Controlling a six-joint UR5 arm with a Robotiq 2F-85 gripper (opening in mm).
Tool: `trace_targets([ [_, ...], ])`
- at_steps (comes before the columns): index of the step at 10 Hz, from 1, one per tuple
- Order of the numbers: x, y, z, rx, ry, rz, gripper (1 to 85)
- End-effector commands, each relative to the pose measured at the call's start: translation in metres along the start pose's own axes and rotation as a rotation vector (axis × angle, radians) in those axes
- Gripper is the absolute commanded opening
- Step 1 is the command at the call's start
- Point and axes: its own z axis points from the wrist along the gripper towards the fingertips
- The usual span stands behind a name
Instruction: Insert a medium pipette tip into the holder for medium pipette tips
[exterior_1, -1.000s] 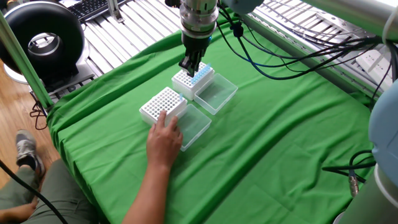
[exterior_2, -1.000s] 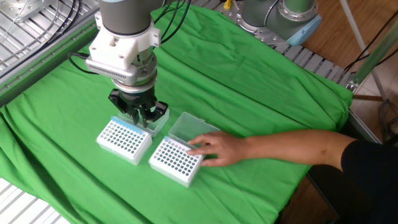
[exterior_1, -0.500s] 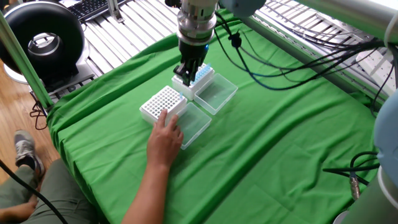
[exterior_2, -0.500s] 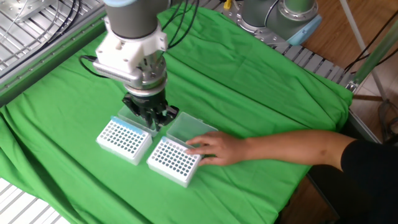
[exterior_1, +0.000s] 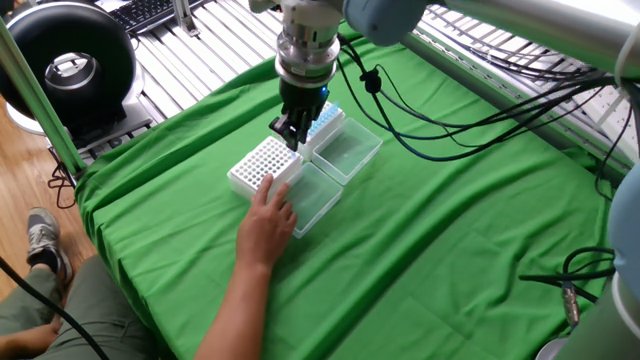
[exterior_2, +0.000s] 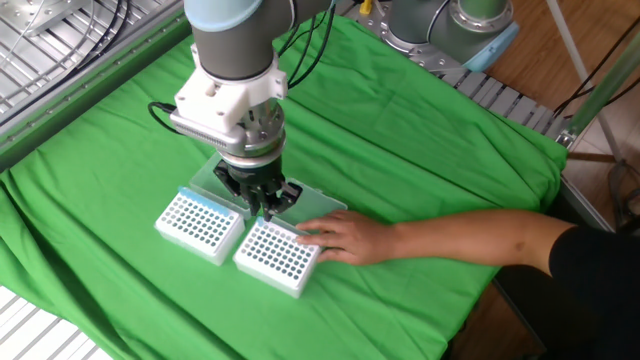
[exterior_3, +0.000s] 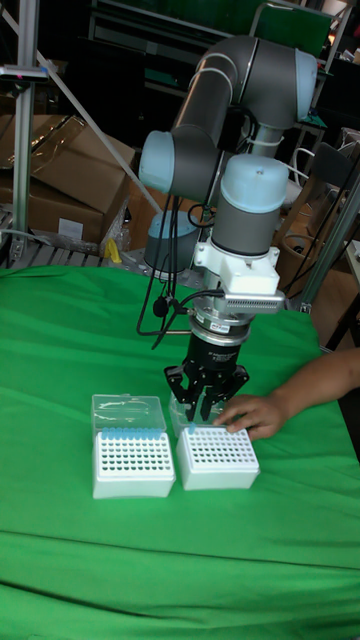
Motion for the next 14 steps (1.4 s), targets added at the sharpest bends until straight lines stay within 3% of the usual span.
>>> trace_targets([
  [1, -0.005, 0.002, 0.005, -0.007, -0.013, 0.001, 27.3],
  [11, -0.009, -0.003, 0.02, -0.002, -0.048, -0.004, 25.3],
  [14, -0.009, -0.003, 0.021, 0.004, -0.049, 0.016, 18.0],
])
